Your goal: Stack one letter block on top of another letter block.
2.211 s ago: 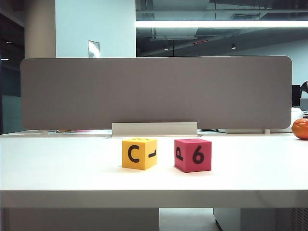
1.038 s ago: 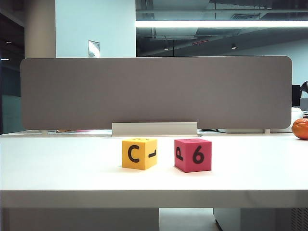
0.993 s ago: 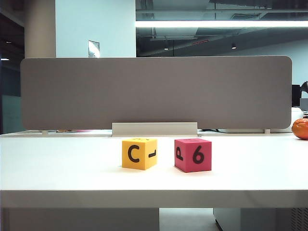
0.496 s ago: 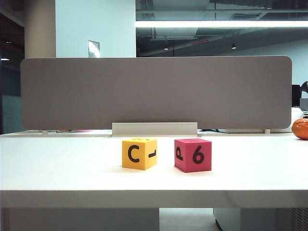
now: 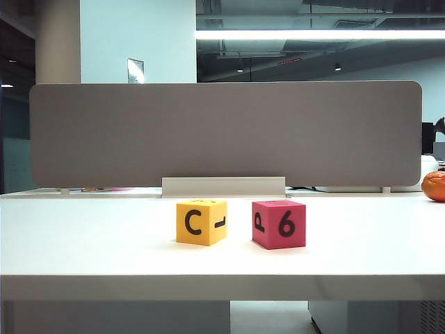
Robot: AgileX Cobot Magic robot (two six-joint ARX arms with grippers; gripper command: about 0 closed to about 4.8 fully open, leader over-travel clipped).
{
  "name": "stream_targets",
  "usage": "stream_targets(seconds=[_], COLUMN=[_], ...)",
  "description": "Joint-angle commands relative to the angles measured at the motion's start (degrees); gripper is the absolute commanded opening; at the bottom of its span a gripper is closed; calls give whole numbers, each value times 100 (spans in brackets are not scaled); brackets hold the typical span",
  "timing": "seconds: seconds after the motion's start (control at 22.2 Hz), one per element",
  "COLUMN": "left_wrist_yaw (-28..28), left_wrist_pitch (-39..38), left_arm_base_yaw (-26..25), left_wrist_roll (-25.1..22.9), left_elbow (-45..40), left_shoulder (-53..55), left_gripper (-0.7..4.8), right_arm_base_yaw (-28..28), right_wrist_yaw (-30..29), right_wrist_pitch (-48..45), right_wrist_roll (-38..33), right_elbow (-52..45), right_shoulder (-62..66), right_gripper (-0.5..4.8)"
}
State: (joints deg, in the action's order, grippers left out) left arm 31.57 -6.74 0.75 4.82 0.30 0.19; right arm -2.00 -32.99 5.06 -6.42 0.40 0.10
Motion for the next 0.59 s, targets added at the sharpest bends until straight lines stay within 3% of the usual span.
stream_targets(seconds=[0.05, 0.27, 0.59], left_wrist_yaw=[61, 59, 57], left_wrist_pitch=[-31, -42, -48], left_arm_base_yaw=[-9, -9, -9], left_wrist_roll=[13, 13, 13], left_elbow=[24, 22, 22], left_shoulder=[4, 4, 4], left_gripper=[-6, -6, -6], right_arm_base_yaw=[-4, -4, -4], right_wrist_yaw=[160, 748, 761], right_wrist_pitch=[-61, -59, -57], right_wrist_roll=[-4, -2, -4], right_elbow=[234, 787, 1163], right_shoulder=[4, 15, 203], right_gripper=[-1, -1, -1])
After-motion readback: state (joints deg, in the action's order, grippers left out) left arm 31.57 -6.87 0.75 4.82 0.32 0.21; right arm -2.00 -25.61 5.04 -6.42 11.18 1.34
